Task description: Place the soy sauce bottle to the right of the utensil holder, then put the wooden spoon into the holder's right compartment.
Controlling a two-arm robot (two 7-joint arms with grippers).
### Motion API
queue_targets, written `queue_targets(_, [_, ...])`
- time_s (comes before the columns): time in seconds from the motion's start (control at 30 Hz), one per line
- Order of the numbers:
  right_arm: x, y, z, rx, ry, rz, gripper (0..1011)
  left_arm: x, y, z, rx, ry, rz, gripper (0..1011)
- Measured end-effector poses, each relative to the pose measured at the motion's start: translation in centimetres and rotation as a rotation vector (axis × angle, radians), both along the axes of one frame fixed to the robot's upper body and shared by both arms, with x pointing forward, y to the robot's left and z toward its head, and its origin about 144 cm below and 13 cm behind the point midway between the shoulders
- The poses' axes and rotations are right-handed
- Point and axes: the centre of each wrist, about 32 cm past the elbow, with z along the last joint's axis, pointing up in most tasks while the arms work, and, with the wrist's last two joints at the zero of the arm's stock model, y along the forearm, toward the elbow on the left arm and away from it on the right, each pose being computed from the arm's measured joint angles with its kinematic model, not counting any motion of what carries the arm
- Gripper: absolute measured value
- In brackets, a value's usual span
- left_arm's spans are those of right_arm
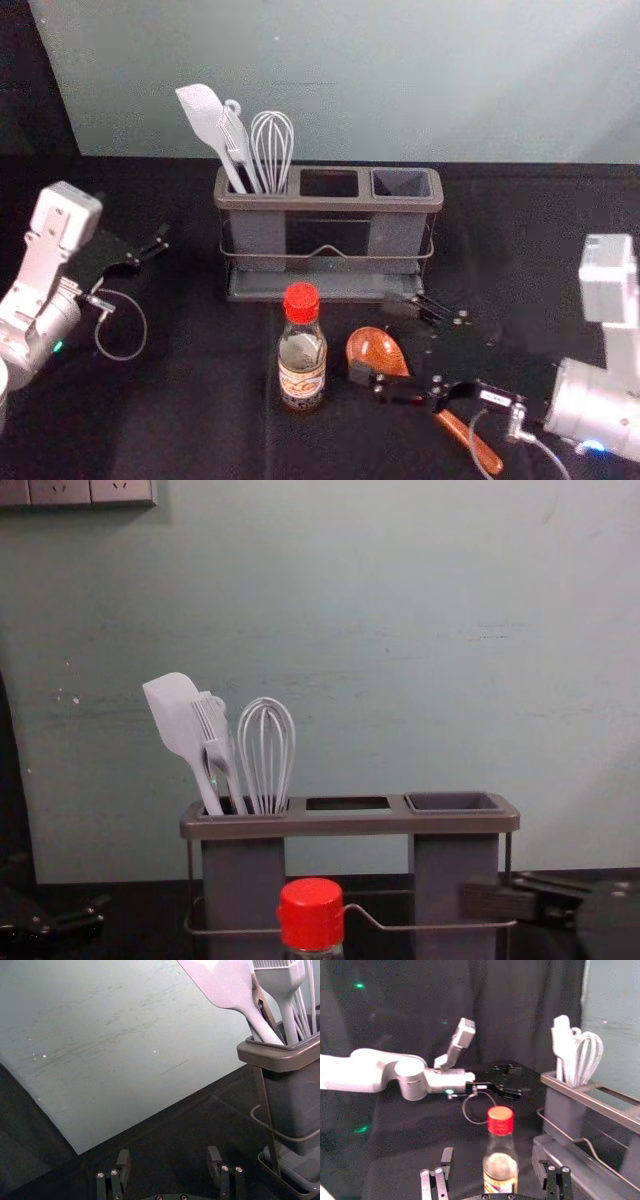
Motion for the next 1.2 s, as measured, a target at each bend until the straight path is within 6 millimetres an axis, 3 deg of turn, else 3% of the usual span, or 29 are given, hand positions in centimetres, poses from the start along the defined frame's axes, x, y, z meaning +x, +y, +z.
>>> queue_targets(0.63, [3.0, 4.4, -1.0, -0.001, -0.041, 0.055, 1002, 0.0, 0.0, 0.0, 0.0, 0.0, 0.0, 1005])
queue_targets(1.2, [5.2, 6.5, -1.2, 0.007, -0.035, 0.037, 1003, 0.0, 0.0, 0.0, 0.0, 0.0, 0.0, 1005])
